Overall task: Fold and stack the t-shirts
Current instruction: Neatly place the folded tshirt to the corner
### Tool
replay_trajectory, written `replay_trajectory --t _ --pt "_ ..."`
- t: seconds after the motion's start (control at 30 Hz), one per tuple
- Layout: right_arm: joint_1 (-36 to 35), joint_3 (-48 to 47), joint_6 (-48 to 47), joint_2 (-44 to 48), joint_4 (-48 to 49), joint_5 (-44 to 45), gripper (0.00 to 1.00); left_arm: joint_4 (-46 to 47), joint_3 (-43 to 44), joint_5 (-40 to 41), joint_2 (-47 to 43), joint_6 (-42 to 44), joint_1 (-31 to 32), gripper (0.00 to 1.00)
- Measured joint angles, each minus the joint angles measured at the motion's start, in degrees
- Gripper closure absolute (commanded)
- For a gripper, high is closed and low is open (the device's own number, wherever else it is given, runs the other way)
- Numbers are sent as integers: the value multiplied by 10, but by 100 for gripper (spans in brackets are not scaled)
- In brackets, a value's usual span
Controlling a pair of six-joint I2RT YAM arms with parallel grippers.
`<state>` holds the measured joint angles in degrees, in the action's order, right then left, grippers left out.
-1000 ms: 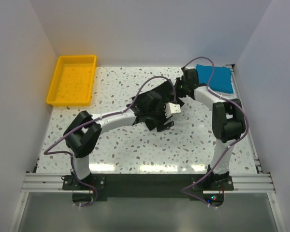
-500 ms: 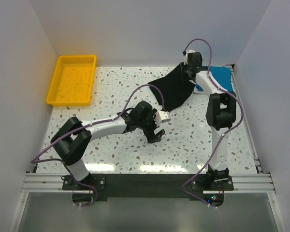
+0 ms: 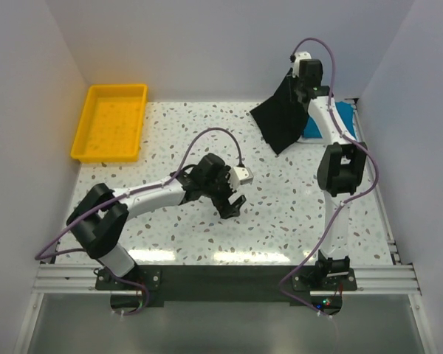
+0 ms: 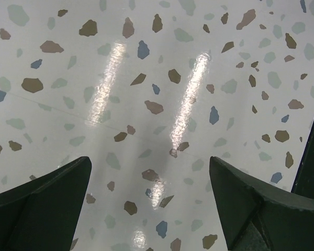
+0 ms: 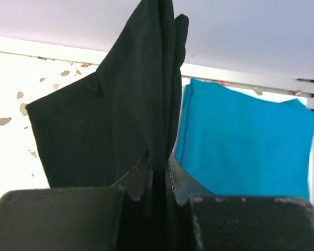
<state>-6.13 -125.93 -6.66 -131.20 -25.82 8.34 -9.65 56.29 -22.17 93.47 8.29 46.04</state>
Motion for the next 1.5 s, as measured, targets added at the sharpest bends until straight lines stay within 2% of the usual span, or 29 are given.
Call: replay_trajectory --t 0.3,1.5 --pt "11 -35 -24 0 -5 16 100 -41 0 2 -34 24 -47 0" --pt "21 -69 -24 43 -39 29 100 -59 -18 11 -60 50 -48 0"
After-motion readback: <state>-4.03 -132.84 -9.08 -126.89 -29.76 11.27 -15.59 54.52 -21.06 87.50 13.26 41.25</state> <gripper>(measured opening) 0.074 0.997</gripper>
